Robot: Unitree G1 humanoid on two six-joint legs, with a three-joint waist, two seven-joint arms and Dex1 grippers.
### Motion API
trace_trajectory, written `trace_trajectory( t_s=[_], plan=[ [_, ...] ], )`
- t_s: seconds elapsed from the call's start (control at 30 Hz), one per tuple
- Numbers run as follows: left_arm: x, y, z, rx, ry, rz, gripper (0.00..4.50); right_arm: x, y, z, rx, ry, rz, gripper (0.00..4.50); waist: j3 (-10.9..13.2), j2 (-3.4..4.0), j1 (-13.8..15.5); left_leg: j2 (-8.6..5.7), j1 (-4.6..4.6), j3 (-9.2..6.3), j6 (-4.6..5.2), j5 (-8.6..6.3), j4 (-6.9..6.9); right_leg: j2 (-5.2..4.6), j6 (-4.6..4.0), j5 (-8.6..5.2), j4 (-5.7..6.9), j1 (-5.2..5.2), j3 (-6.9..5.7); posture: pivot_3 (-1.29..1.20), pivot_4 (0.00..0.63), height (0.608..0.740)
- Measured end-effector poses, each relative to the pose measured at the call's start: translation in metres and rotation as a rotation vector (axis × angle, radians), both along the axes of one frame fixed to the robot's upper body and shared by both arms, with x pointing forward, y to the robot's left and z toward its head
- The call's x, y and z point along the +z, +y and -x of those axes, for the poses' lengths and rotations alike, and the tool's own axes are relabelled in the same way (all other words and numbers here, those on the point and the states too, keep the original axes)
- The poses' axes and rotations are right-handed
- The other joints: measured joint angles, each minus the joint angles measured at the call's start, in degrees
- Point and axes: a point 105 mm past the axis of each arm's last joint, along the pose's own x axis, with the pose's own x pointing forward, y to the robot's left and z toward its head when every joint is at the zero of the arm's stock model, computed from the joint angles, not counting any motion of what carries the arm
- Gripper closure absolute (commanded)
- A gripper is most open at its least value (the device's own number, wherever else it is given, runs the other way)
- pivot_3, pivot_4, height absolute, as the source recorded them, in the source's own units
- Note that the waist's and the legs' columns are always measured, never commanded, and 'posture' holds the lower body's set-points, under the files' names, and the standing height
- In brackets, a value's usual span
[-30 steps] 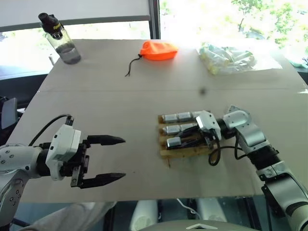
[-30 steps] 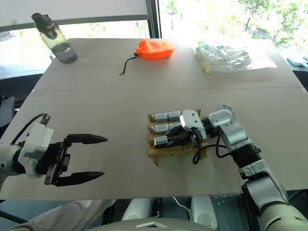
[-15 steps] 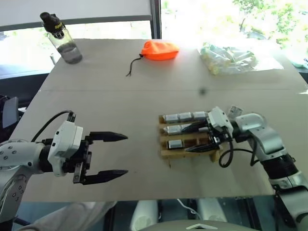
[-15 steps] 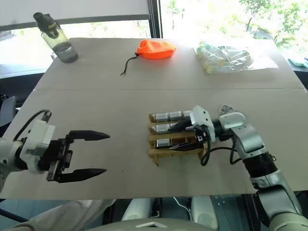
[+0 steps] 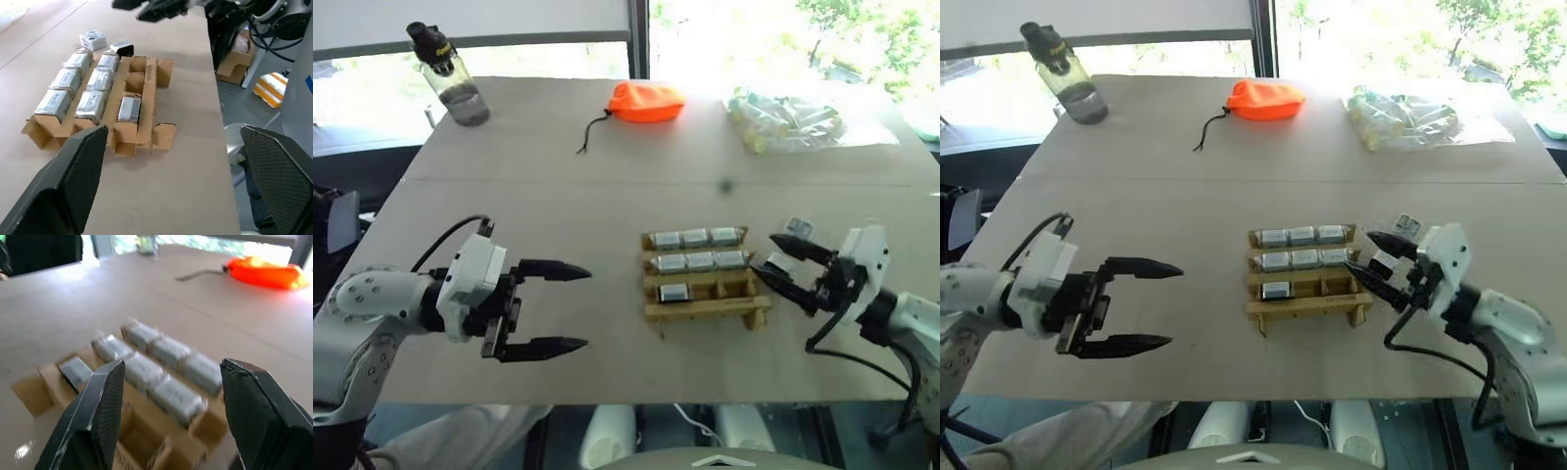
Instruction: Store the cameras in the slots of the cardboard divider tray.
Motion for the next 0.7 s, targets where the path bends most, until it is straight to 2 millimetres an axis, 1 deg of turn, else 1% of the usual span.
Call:
trace_trajectory(
  t_s=[0.1,0.23,0.43,0.7],
  plan=[
    [0.002,-0.003,-0.006,-0.038,-0.005,-0.001,0.00,-0.006,-0.012,-0.001,-0.103,-0.007,0.020,1.44,0.0,-0.01,-0.4,0.04,0.04,0.13,0.01,-0.01,0.16,0.06,0.19,-0.11,0.03,0.00,0.12,0.00,0.150,0.740],
    [0.002,-0.005,-0.010,-0.066,-0.002,-0.003,0.00,-0.015,-0.024,-0.008,-0.163,-0.019,0.068,1.44,0.0,-0.02,-0.3,0.06,0.15,0.14,0.02,-0.01,0.16,0.10,0.19,-0.13,0.14,0.02,0.17,0.00,0.150,0.740],
    [0.005,-0.006,-0.011,-0.078,-0.017,-0.004,0.00,-0.042,-0.050,-0.025,-0.210,0.060,0.093,1.44,0.0,-0.02,-0.2,0.05,0.12,0.18,0.03,-0.01,0.16,0.11,-0.02,0.00,0.13,0.00,0.22,0.00,0.150,0.740],
    [0.002,-0.004,-0.011,-0.045,-0.011,-0.006,0.00,-0.056,-0.053,-0.042,-0.154,0.094,0.077,1.44,0.0,-0.01,-0.2,0.05,0.09,0.16,0.04,-0.01,0.16,0.12,-0.02,0.00,0.11,-0.02,0.22,0.00,0.150,0.740]
  ],
)
